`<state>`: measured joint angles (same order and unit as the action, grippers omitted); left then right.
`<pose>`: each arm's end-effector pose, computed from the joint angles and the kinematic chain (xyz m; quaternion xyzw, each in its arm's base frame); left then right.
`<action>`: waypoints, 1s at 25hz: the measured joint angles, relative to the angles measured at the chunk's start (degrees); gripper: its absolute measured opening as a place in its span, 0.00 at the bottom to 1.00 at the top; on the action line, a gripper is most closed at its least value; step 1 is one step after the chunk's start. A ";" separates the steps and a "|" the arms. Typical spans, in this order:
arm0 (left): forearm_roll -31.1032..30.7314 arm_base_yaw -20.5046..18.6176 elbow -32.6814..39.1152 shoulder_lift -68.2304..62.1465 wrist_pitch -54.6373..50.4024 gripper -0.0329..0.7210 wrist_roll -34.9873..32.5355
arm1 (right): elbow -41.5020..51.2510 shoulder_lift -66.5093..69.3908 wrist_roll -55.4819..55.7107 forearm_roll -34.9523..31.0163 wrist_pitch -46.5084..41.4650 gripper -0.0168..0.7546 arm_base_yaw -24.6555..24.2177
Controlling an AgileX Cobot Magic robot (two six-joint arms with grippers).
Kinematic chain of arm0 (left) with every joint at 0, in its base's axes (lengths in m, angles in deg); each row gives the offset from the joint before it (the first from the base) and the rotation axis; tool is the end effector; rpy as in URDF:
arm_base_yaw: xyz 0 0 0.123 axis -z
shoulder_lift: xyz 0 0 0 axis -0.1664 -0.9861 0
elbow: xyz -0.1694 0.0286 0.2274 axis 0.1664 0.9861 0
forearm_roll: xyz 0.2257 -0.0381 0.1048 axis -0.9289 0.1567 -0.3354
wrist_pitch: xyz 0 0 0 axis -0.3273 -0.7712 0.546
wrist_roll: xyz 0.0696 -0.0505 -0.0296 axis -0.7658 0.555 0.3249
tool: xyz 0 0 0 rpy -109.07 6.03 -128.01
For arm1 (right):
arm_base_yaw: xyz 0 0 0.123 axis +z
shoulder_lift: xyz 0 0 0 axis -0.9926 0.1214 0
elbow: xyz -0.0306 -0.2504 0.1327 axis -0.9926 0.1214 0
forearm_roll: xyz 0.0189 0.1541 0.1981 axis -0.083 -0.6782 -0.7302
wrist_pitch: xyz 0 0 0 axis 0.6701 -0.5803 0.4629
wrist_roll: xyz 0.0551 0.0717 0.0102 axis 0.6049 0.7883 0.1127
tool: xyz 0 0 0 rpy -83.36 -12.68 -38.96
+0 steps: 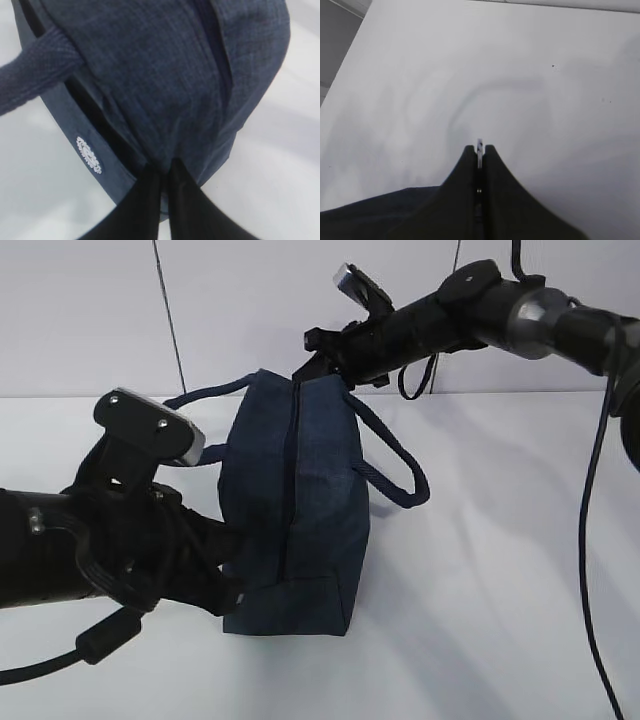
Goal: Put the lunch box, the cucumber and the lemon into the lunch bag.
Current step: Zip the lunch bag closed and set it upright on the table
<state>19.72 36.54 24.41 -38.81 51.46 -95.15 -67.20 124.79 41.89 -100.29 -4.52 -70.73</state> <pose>0.1946 -0.1930 0.1915 0.2805 0.8641 -0.1611 0.3855 0.5247 0.1769 0.1812 -0.1481 0.8622 0.3966 0.2781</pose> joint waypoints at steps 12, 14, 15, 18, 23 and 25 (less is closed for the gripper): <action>0.00 0.00 0.00 0.00 0.00 0.04 0.00 | -0.89 4.96 0.38 -2.66 -7.07 0.00 -2.07; 0.00 0.00 0.00 0.00 0.00 0.04 0.00 | -0.93 5.99 0.47 -3.46 -8.02 0.00 -2.19; 0.00 0.00 0.00 0.00 0.00 0.04 0.00 | -0.93 6.50 0.47 -3.87 -8.29 0.00 -2.19; 0.00 0.00 0.00 0.00 0.00 0.04 0.00 | -1.15 6.96 -0.71 -4.47 -8.77 0.00 -2.19; 0.00 0.00 0.00 0.00 0.00 0.04 0.00 | -4.56 7.45 -1.78 -3.51 -11.16 0.00 -2.44; -0.12 0.00 0.00 0.00 0.12 0.04 0.00 | -6.95 7.59 -1.91 -2.31 -13.55 0.02 -2.67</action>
<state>19.60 36.54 24.41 -38.81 51.58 -95.15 -74.16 132.38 39.99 -102.60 -18.07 -73.39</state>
